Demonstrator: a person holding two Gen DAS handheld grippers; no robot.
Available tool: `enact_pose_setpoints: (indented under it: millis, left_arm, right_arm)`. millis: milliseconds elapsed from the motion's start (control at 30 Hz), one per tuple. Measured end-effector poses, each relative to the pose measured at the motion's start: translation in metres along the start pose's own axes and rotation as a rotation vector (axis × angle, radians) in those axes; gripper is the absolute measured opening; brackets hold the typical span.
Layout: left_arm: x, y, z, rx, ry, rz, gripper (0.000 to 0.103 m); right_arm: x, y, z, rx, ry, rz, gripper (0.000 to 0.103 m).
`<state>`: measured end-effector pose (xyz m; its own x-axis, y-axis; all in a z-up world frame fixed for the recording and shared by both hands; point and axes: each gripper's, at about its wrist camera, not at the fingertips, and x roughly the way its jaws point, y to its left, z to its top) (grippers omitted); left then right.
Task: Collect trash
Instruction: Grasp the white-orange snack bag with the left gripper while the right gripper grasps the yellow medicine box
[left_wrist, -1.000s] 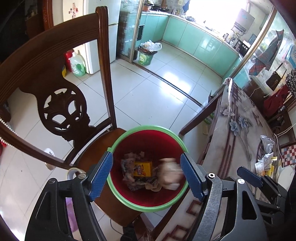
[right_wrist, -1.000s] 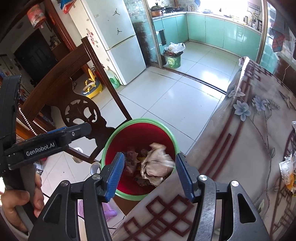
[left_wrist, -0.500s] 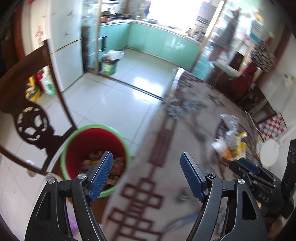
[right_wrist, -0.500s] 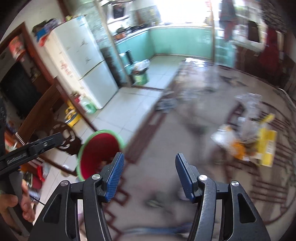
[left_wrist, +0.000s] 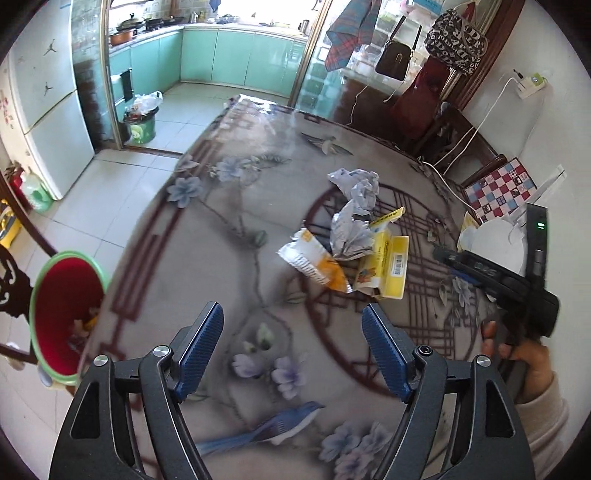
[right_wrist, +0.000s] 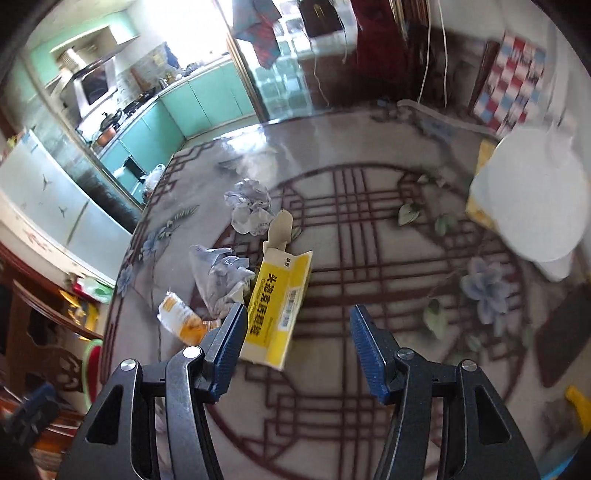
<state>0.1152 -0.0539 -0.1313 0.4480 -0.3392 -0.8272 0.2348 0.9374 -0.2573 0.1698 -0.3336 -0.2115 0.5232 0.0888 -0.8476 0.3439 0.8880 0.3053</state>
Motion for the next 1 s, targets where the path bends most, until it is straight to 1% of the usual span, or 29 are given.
enact_pose_setpoints:
  millis: [67, 200, 267, 333, 367, 433, 533, 633, 767, 800, 833, 933, 1000]
  left_arm:
    - [0.013, -0.009, 0.004, -0.014, 0.018, 0.010, 0.077]
    - [0.042, -0.018, 0.014, -0.049, 0.062, 0.039, 0.077]
    - [0.058, -0.020, 0.018, -0.058, 0.090, 0.051, 0.077]
    - [0.076, -0.023, 0.020, -0.065, 0.117, 0.063, 0.077]
    - [0.085, -0.024, 0.022, -0.068, 0.128, 0.068, 0.077]
    - [0.105, -0.026, 0.025, -0.078, 0.165, 0.073, 0.077]
    - [0.132, -0.027, 0.029, -0.101, 0.204, 0.075, 0.077]
    - [0.153, -0.027, 0.031, -0.120, 0.233, 0.083, 0.077]
    - [0.169, -0.030, 0.030, -0.122, 0.262, 0.092, 0.076]
    - [0.170, -0.032, 0.029, -0.118, 0.266, 0.091, 0.070]
    - [0.172, -0.032, 0.027, -0.113, 0.268, 0.090, 0.062]
    - [0.172, -0.035, 0.020, -0.086, 0.284, 0.094, 0.049]
    - [0.168, -0.036, 0.017, -0.068, 0.284, 0.092, 0.038]
  right_arm:
    - [0.030, 0.000, 0.004, 0.023, 0.052, 0.023, 0.057]
    - [0.075, 0.005, -0.001, 0.054, 0.142, 0.038, 0.057]
    - [0.080, 0.000, -0.003, 0.090, 0.133, 0.113, 0.055]
    - [0.083, -0.003, -0.001, 0.080, 0.130, 0.162, 0.028]
    - [0.082, -0.002, 0.000, 0.056, 0.135, 0.131, 0.004]
    - [0.081, -0.005, 0.000, 0.033, 0.134, 0.144, 0.004]
    - [0.070, -0.014, -0.001, 0.042, 0.114, 0.168, 0.004]
    - [0.052, -0.020, -0.001, 0.016, 0.070, 0.149, 0.004]
    - [0.030, -0.020, -0.001, -0.022, 0.026, 0.095, 0.004]
    - [0.025, -0.021, 0.000, -0.028, 0.024, 0.089, 0.004]
    - [0.021, -0.020, 0.001, -0.033, 0.021, 0.086, 0.004]
    - [0.011, -0.018, 0.001, -0.041, 0.010, 0.063, 0.004]
    - [0.006, -0.015, -0.001, -0.048, -0.002, 0.048, 0.004]
